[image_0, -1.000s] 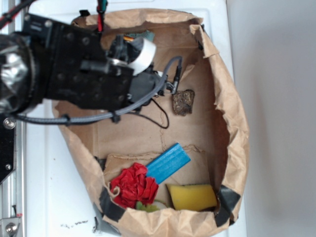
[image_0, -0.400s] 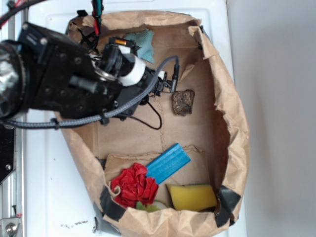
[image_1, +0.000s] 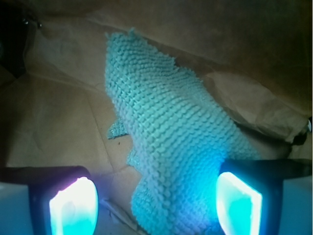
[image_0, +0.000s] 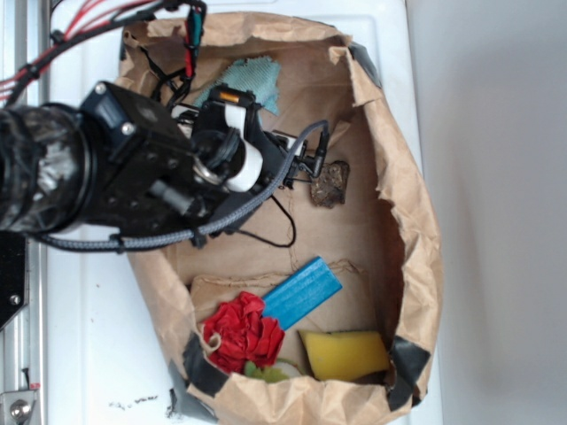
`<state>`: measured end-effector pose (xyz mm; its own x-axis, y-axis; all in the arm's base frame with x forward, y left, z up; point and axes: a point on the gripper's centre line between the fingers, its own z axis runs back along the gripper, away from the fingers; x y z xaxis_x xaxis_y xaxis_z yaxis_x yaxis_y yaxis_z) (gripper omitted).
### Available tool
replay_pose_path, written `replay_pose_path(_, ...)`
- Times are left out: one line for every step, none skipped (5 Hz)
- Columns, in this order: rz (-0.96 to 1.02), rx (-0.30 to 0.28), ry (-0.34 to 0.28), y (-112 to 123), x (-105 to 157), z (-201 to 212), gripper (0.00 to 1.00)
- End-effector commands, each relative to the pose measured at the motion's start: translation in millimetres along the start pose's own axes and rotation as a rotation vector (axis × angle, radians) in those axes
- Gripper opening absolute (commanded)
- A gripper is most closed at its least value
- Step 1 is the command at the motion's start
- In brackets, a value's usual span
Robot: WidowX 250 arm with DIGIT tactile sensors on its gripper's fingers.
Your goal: Grab the blue cloth.
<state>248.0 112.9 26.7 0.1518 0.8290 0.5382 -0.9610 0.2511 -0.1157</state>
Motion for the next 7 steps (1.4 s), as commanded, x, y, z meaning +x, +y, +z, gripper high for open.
replay_pose_path(0.057, -0.011, -0.005, 10, 5, 5, 0.00)
replay_pose_path(0.062, -0.021, -0.001, 7, 7, 6, 0.00)
replay_pose_path(0.050, -0.031, 0.009, 5, 8, 6, 0.00)
replay_pose_path(-0.069, -0.125, 0.142, -1, 8, 14, 0.00)
replay_pose_path(-0.220, -0.323, 0.265, -13, 7, 39, 0.00)
replay_pose_path(-0.338, -0.490, 0.347, -30, 1, 65, 0.00)
replay_pose_path(-0.441, -0.550, 0.380, -48, -7, 84, 0.00)
